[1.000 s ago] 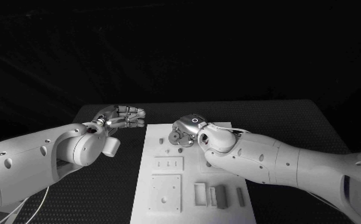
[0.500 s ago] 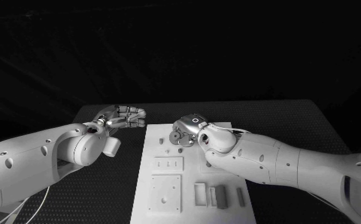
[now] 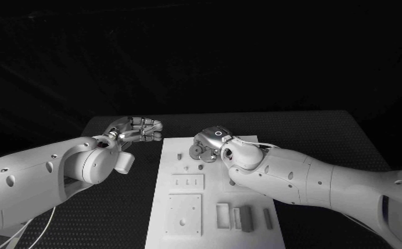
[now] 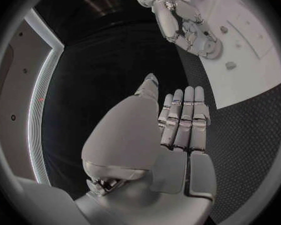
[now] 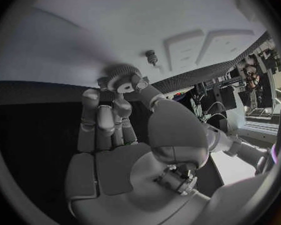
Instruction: Assemble the parts on the task board
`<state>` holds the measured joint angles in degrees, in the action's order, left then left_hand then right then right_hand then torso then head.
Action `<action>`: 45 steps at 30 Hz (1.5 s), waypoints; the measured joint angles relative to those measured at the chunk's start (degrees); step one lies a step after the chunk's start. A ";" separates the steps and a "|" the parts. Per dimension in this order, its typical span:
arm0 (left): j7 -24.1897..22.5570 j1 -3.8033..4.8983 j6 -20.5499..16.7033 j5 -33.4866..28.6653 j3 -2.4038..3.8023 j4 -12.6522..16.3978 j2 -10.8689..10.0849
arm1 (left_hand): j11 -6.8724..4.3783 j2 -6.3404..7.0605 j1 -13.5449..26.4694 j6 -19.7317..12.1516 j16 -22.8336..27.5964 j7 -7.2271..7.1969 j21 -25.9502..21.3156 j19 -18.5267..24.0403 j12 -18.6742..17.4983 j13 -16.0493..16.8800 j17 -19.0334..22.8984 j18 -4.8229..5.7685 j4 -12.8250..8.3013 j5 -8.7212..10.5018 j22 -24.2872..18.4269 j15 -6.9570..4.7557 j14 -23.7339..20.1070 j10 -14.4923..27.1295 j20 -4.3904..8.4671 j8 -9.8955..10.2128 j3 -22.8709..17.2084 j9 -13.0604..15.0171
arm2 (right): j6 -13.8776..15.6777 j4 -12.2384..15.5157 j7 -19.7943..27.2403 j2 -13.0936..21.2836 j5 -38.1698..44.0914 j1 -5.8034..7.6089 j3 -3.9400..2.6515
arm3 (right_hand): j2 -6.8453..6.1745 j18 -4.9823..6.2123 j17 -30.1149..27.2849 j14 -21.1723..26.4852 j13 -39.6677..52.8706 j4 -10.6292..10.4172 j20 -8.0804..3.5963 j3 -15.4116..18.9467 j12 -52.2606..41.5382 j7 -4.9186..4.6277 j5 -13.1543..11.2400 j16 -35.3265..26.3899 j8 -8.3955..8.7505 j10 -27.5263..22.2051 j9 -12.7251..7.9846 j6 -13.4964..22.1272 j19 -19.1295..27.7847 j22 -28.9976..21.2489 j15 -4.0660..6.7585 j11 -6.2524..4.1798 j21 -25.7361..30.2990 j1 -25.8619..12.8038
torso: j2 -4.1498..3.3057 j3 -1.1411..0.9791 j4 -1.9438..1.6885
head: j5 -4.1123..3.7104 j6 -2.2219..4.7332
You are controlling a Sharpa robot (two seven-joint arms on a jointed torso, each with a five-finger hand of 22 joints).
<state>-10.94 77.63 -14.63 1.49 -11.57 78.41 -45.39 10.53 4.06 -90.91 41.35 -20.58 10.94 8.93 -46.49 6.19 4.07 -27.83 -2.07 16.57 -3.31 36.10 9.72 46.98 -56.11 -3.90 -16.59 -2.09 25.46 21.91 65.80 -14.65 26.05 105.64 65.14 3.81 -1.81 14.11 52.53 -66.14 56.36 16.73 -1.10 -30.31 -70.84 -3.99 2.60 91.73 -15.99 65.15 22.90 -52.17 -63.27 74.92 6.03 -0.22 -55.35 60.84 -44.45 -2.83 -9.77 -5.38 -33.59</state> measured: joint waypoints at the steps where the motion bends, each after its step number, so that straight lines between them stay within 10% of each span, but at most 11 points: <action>1: 0.00 0.00 0.00 0.00 0.00 -0.01 0.02 | 0.00 0.00 0.00 0.00 0.00 0.00 0.00 0.00 0.00 0.00 -0.04 0.00 0.06 0.00 0.00 0.00 0.00 0.00 0.00 0.00 0.06 0.00 | 0.00 -0.05 -0.02 -0.06 -0.03 -0.02 0.00 | 0.00 0.00 0.00 0.00 -0.01 0.00 0.00 0.00 0.12 0.00 0.00 0.00 0.03 0.00 0.00 0.00 0.00 0.00 0.00 0.00 0.00 0.00 | 0.00 0.00 0.00 | -0.02 0.00; 13: 0.04 0.00 0.02 0.01 0.00 -0.09 0.07 | 0.00 0.00 0.00 0.00 0.00 0.00 -0.22 0.00 0.00 0.00 -0.04 0.00 0.06 0.00 0.00 0.00 0.00 0.00 0.00 0.00 0.06 -0.05 | -0.05 -0.61 -0.06 -0.24 -0.62 -0.08 0.02 | -0.61 0.01 -0.83 -0.01 -0.12 0.00 0.01 0.00 0.40 -0.04 0.00 -0.22 0.83 0.43 0.02 0.04 -0.01 -0.01 -0.04 0.43 0.00 0.60 | 0.00 0.01 -0.01 | 0.01 -0.05; 17: 0.05 0.00 0.03 0.01 0.00 -0.15 0.15 | 0.00 0.00 0.00 0.00 0.00 0.00 -0.22 0.00 0.00 0.00 -0.03 0.00 0.06 0.00 0.00 0.00 0.00 0.00 0.00 0.00 0.06 -0.04 | -0.05 -0.68 0.01 -0.33 -1.10 -0.10 0.03 | -1.72 0.00 -1.55 0.76 -0.20 0.00 0.02 0.00 0.62 -2.03 0.00 -0.22 2.49 0.59 8.25 2.03 0.01 -0.01 -0.91 1.06 0.34 0.40 | 0.00 0.02 0.01 | 0.02 -0.05; 24: 0.07 0.00 0.03 0.01 0.00 -0.27 0.18 | 0.00 0.00 0.00 0.00 0.00 0.00 -0.22 0.00 0.00 0.00 -0.09 0.00 0.06 0.00 0.00 0.00 0.00 0.00 0.00 0.00 0.06 -0.04 | 0.09 -0.72 0.15 -0.15 -2.12 -0.10 0.03 | -6.41 -0.01 -2.65 1.68 -0.20 -1.80 0.00 -0.69 0.62 -5.44 0.05 -0.21 5.55 -0.45 7.25 5.50 -0.05 -0.05 -2.48 2.70 0.80 -1.10 | 0.00 0.02 0.03 | -0.03 -0.01; 28: 0.07 0.00 0.03 0.01 0.00 -0.31 0.21 | 0.00 0.00 0.00 0.00 0.00 0.00 -0.22 0.00 0.00 0.00 -0.09 0.01 0.06 0.00 -0.01 0.00 0.00 0.00 0.00 0.00 0.06 -0.04 | 0.26 -0.34 0.28 0.15 -2.70 -0.10 0.03 | -7.94 -0.37 -2.79 1.87 -0.20 -3.90 -0.11 -2.10 0.62 -5.58 0.05 -0.21 5.68 -0.66 7.16 6.23 -0.32 -0.20 -2.67 2.90 0.88 -1.48 | 0.00 0.00 0.04 | -0.04 0.00; 45: 0.10 0.00 0.07 0.02 0.00 -0.35 0.21 | 0.00 -0.45 0.46 0.00 0.22 0.00 -0.22 0.00 -0.21 0.00 -0.19 0.01 0.06 0.00 0.05 0.00 0.00 0.00 0.00 0.00 0.06 -0.16 | -1.64 -1.03 0.86 0.26 -5.43 0.07 -0.09 | -5.94 -0.47 -2.86 1.87 -0.20 -6.46 -0.01 -2.00 0.61 -4.49 0.05 -0.21 4.34 -0.64 7.56 4.83 -0.41 -0.14 -2.67 2.88 0.88 -3.47 | -0.01 -0.07 0.08 | -0.14 -0.03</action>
<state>-10.83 77.63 -14.55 1.51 -11.57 78.05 -45.17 10.53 3.61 -90.46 41.35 -20.36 10.94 8.70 -46.49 5.97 4.07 -28.02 -2.06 16.63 -3.31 36.15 9.72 46.98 -56.11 -3.90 -16.59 -2.03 25.31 20.27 64.77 -13.80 26.31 100.21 65.21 3.72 -7.75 13.64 49.67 -64.27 56.16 10.27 -1.11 -32.31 -70.23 -8.47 2.66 91.52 -11.65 64.51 30.47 -47.35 -63.68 74.79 3.36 2.66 -54.47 57.37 -44.46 -2.90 -9.69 -5.53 -33.62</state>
